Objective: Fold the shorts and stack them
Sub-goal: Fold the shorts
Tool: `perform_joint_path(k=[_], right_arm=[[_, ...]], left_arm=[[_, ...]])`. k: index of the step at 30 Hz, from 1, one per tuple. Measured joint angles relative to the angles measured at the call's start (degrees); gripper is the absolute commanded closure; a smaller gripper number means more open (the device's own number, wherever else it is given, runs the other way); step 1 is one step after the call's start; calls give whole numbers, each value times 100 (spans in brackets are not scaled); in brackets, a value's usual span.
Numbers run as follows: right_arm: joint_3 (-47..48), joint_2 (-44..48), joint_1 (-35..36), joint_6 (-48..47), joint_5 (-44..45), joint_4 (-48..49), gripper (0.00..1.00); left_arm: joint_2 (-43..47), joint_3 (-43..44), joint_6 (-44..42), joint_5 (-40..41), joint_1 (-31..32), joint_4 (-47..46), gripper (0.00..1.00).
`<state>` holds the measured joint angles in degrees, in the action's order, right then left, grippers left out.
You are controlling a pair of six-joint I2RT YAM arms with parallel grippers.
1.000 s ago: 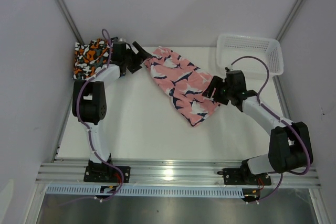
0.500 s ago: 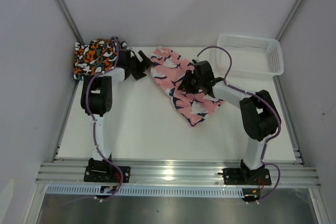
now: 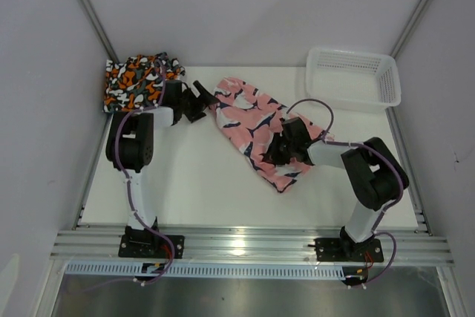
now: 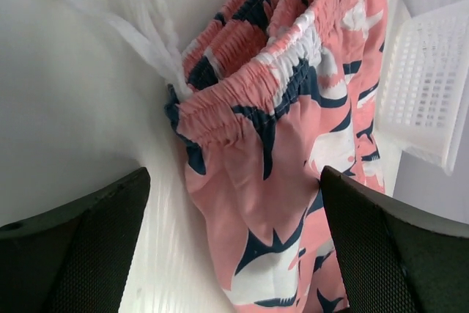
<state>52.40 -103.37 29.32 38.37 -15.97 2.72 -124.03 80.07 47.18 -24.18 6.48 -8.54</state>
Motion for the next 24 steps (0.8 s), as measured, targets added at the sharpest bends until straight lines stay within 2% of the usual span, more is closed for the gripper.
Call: perform_joint_path(k=[3, 8, 15, 24], right_arm=[[-581, 566, 26, 17, 98, -155, 89], [-1191, 1515, 20, -55, 485, -990, 88], [-1285, 2411, -389, -345, 1023, -2031, 87], [-1270, 2599, -748, -614, 1182, -2546, 85]], left_arm=[[732, -1132, 81, 50, 4, -247, 1], [1366, -2103, 76, 87, 66, -573, 1], [1379, -2341, 7, -332, 133, -1235, 1], [1366, -2430, -9, -326, 271, -1508, 1]])
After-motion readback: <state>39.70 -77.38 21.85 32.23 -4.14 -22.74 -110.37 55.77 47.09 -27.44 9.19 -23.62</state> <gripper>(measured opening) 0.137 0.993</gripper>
